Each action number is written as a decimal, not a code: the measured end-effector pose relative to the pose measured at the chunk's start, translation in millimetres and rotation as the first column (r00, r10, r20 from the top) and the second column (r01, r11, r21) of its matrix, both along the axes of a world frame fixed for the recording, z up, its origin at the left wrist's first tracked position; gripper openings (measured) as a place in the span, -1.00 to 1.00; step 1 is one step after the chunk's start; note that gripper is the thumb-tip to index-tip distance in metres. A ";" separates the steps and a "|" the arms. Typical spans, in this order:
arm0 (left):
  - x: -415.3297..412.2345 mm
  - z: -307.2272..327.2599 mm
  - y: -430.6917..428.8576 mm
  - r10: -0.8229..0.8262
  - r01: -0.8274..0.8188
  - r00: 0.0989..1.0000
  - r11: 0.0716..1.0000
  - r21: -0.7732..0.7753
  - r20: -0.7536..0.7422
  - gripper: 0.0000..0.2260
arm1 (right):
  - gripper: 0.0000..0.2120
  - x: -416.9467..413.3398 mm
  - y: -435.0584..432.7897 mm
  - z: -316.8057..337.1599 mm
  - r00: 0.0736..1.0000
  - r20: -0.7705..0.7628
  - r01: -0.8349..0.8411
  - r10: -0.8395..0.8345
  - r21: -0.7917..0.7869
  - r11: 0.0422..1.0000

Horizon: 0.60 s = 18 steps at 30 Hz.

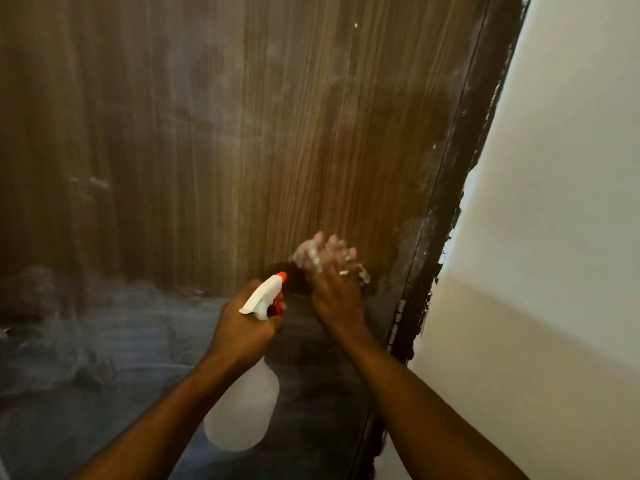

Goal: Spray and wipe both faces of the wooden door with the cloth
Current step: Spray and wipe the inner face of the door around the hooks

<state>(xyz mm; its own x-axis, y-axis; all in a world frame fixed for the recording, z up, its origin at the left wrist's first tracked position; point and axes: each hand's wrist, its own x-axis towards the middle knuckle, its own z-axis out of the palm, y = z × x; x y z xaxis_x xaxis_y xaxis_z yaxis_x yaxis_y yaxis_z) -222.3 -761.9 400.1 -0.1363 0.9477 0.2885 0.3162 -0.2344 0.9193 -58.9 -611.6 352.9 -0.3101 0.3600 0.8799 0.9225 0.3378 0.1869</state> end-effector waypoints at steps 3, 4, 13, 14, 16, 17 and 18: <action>16.0 6.7 3.1 -0.027 0.028 0.999 0.998 0.055 -0.017 -0.52 | -0.17 47.1 -4.6 -34.9 0.991 0.131 -0.004 0.008 -0.032 0.999; 19.9 7.1 3.7 -0.037 0.038 0.999 0.997 0.070 -0.011 -0.53 | -0.10 57.8 -6.9 -42.6 0.999 -0.009 0.051 -0.051 -0.026 0.998; 24.6 6.4 2.5 -0.055 0.055 0.998 0.997 0.062 0.007 -0.50 | -0.47 86.4 6.0 114.4 0.808 -0.555 0.189 -0.199 -0.076 0.979; 24.1 5.5 3.1 -0.053 0.052 0.999 0.997 0.062 0.010 -0.49 | -0.47 86.4 7.3 113.2 0.833 -0.515 0.198 -0.202 -0.063 0.978; 25.3 1.6 6.3 -0.039 0.039 0.999 0.997 0.060 0.006 -0.50 | -0.45 79.0 6.7 87.6 0.871 -0.439 0.210 -0.220 -0.071 0.975; 26.8 -1.0 7.3 -0.029 0.030 1.000 0.998 0.053 -0.003 -0.50 | -0.43 71.7 4.6 63.8 0.884 -0.407 0.206 -0.229 -0.100 0.973; 29.0 -4.7 7.7 -0.019 0.020 1.000 0.999 0.045 -0.013 -0.52 | -0.39 64.0 0.3 34.8 0.895 -0.379 0.198 -0.237 -0.139 0.970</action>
<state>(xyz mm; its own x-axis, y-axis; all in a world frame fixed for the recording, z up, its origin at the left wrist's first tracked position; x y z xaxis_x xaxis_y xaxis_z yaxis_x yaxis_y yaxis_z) -193.3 -754.2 395.4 -0.1139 0.9361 0.3328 0.3229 -0.2819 0.9035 5.1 -611.3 387.7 0.1462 0.4665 0.8723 0.9670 0.1185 -0.2254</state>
